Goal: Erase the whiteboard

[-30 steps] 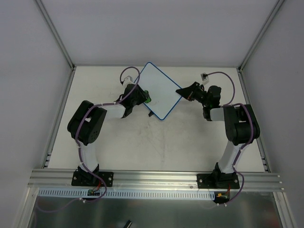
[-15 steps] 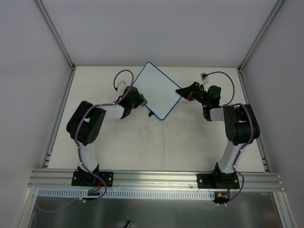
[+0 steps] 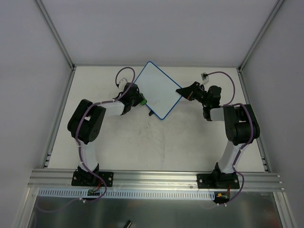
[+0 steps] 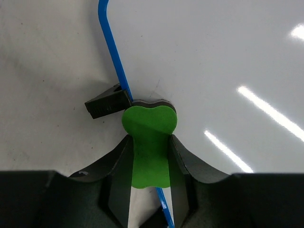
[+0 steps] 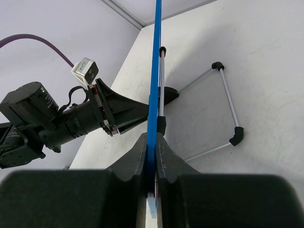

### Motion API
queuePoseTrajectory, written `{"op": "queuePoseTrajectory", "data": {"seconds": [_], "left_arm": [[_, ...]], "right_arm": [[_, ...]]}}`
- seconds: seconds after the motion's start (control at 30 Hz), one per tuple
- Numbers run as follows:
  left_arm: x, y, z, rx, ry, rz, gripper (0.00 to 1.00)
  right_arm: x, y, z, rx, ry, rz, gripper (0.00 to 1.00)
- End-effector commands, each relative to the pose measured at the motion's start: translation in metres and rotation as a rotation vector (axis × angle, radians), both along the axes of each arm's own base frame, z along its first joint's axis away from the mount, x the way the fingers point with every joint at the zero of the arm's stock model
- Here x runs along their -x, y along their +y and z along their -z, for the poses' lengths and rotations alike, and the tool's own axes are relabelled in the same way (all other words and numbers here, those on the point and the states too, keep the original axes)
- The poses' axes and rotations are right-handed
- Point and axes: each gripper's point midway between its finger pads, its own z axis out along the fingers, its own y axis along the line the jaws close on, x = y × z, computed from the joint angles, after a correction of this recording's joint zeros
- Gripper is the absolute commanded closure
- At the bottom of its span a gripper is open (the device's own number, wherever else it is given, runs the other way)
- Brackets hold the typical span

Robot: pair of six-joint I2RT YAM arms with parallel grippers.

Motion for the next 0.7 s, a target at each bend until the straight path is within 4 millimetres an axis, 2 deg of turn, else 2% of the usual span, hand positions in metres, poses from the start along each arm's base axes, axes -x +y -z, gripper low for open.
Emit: {"op": "queuePoseTrajectory", "data": {"seconds": [0.0, 0.17, 0.3, 0.47, 0.67], "left_arm": [[0.025, -0.018, 0.032, -0.110, 0.072, 0.170, 1.00], [0.029, -0.037, 0.014, -0.164, -0.017, 0.256, 1.00], [0.035, -0.055, 0.008, -0.180, -0.073, 0.349, 1.00], [0.045, -0.082, -0.001, -0.117, -0.151, 0.460, 1.00], [0.055, -0.099, -0.007, -0.066, -0.203, 0.545, 1.00]], "right_arm": [[0.007, 0.011, -0.035, -0.029, -0.141, -0.068, 1.00], [0.007, 0.011, -0.036, -0.029, -0.142, -0.070, 1.00], [0.007, 0.011, -0.036, -0.029, -0.144, -0.070, 1.00], [0.007, 0.011, -0.036, -0.030, -0.144, -0.070, 1.00], [0.007, 0.011, -0.036, -0.031, -0.143, -0.070, 1.00]]}}
